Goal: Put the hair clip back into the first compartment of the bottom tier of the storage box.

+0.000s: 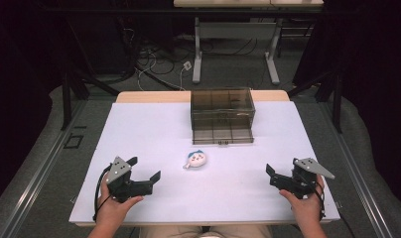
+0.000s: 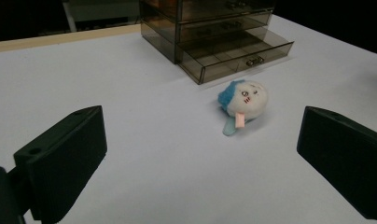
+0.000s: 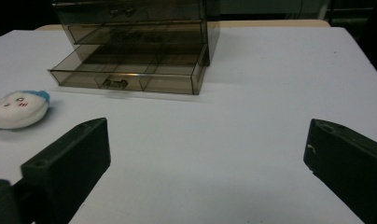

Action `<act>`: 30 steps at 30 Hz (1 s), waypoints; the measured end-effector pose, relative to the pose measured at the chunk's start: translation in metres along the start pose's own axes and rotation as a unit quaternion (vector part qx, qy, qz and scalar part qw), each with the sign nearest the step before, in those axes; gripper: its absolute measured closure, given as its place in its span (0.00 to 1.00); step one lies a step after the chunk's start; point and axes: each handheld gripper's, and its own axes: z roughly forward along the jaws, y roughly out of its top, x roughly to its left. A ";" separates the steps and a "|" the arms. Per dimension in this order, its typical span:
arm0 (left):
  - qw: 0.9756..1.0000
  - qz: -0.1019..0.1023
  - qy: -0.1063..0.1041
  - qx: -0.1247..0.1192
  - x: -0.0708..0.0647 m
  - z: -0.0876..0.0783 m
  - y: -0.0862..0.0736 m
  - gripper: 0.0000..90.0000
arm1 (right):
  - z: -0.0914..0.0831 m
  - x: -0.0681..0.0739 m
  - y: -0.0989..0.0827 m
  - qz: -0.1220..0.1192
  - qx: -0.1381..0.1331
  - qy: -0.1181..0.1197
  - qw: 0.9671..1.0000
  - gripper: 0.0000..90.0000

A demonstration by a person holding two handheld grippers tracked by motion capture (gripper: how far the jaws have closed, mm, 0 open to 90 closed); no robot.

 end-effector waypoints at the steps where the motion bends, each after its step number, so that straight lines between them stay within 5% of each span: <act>1: 1.000 -0.005 -0.001 -0.003 0.000 0.000 0.000 0.02 | -0.001 0.000 0.000 0.000 0.007 0.004 1.000 0.02; 13: 1.000 -0.005 -0.001 -0.002 -0.002 0.008 0.001 0.04 | 0.001 0.005 -0.003 -0.013 -0.006 0.007 1.000 0.03; 22: 1.000 -0.013 -0.002 0.001 -0.001 0.017 0.005 0.04 | 0.001 0.010 -0.004 -0.023 0.008 0.015 1.000 0.03; 30: 1.000 0.004 -0.011 0.000 -0.010 0.027 0.017 0.04 | 0.006 0.012 -0.005 -0.028 0.011 0.014 0.999 0.04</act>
